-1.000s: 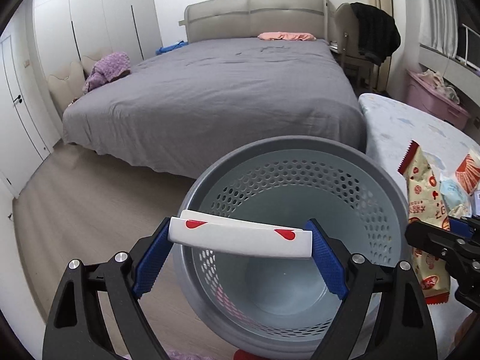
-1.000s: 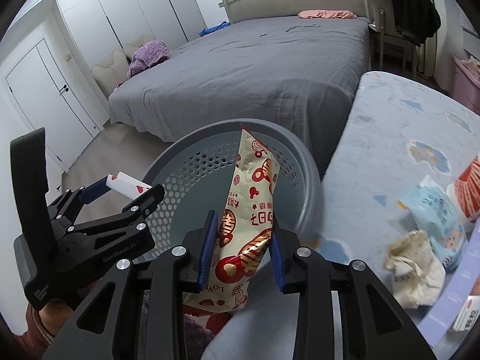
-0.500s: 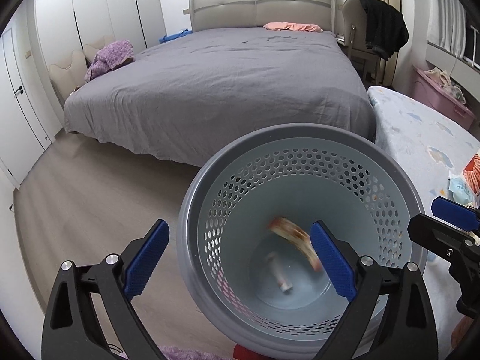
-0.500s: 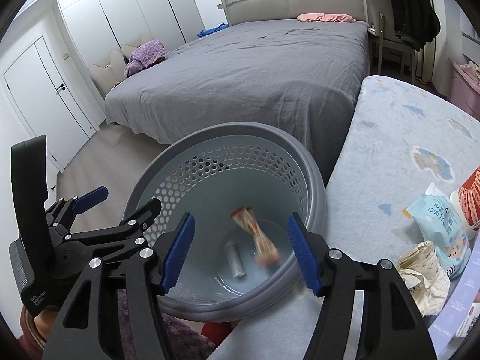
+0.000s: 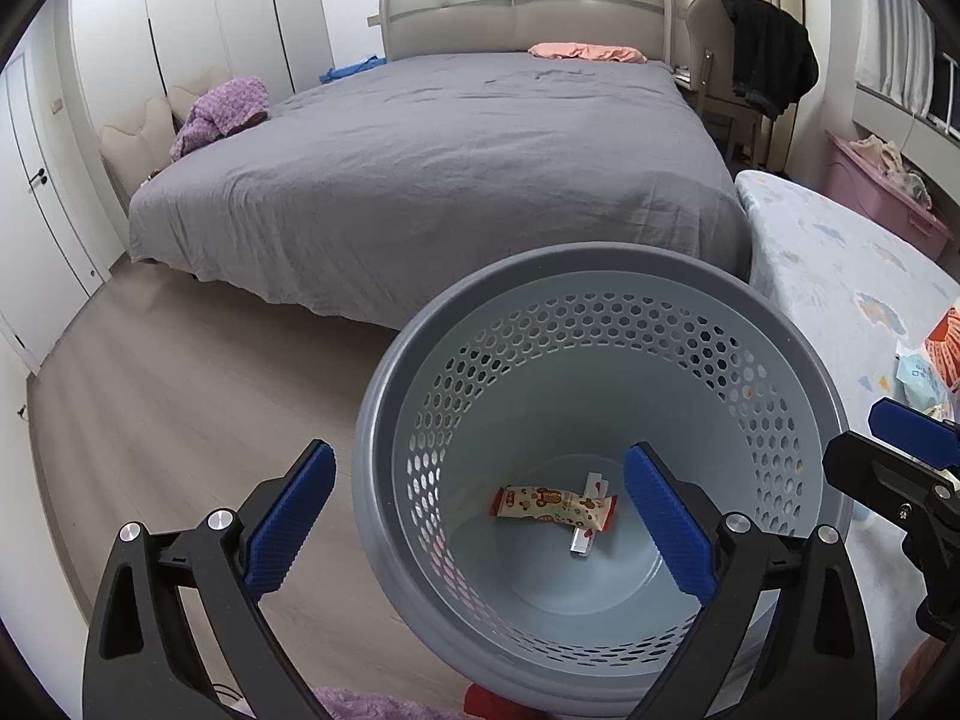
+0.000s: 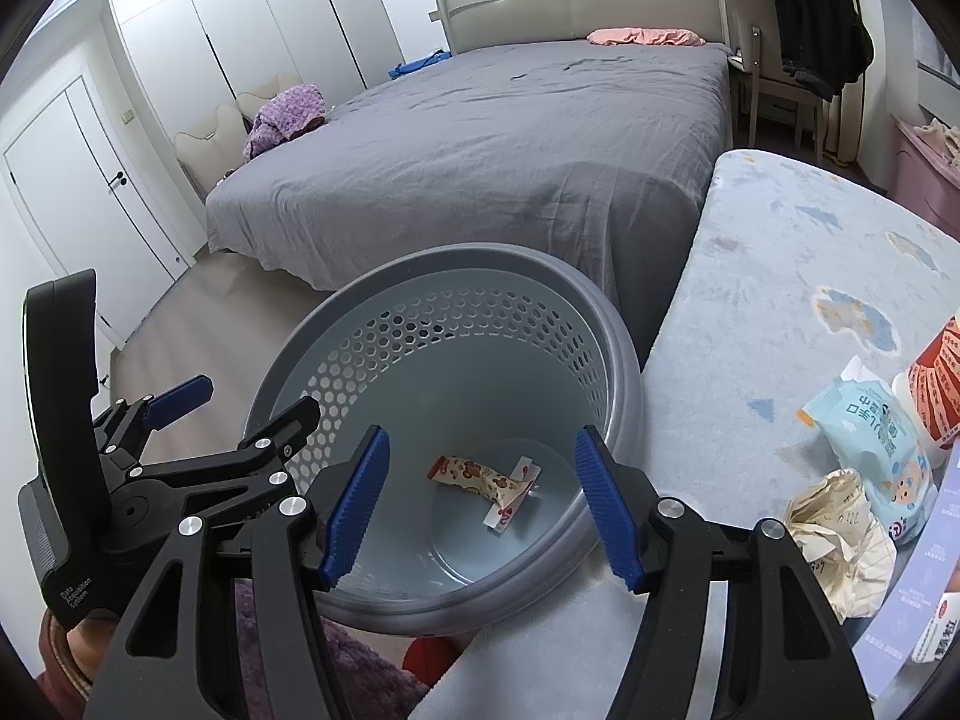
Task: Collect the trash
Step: 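Move both empty grippers back toward the trash on the table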
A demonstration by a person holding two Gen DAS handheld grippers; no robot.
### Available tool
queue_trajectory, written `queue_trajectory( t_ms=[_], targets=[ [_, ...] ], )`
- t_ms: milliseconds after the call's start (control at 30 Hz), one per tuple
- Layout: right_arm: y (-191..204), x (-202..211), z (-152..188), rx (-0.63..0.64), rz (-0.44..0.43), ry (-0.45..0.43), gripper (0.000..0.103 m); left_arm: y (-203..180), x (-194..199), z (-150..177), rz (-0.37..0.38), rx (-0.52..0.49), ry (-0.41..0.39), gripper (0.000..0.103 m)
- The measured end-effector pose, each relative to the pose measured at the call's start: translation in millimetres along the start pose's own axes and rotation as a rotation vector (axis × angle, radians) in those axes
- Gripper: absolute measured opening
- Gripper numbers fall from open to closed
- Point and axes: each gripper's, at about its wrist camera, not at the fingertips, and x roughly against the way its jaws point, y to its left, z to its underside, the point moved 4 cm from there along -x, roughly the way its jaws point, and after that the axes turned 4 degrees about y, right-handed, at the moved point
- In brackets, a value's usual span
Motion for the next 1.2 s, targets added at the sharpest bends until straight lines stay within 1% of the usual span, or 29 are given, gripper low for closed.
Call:
queue_trajectory(
  t_ms=[267,433,667,900,1000,1200],
  targets=[
    [-3,6,7,-0.017,0.002,0.000,0.062,-1,1,1,-0.001,-0.003,0.002,0.095],
    [-5,13,13,-0.030,0.002,-0.001,0.062,0,7,3,0.008,0.004,-0.013,0.096],
    [-14,30,30,-0.063,0.010,-0.005,0.062,-3,19,9,-0.001,-0.008,-0.037,0.096],
    [-31,59,54,-0.100,0.035,-0.018,0.062,-16,34,18,-0.006,-0.051,-0.048,0.096],
    [-39,73,66,-0.118,0.046,-0.030,0.062,-24,43,22,0.015,-0.061,-0.044,0.096],
    [-64,107,91,-0.166,0.097,-0.061,0.062,-52,65,28,0.063,-0.088,-0.056,0.096]
  ],
)
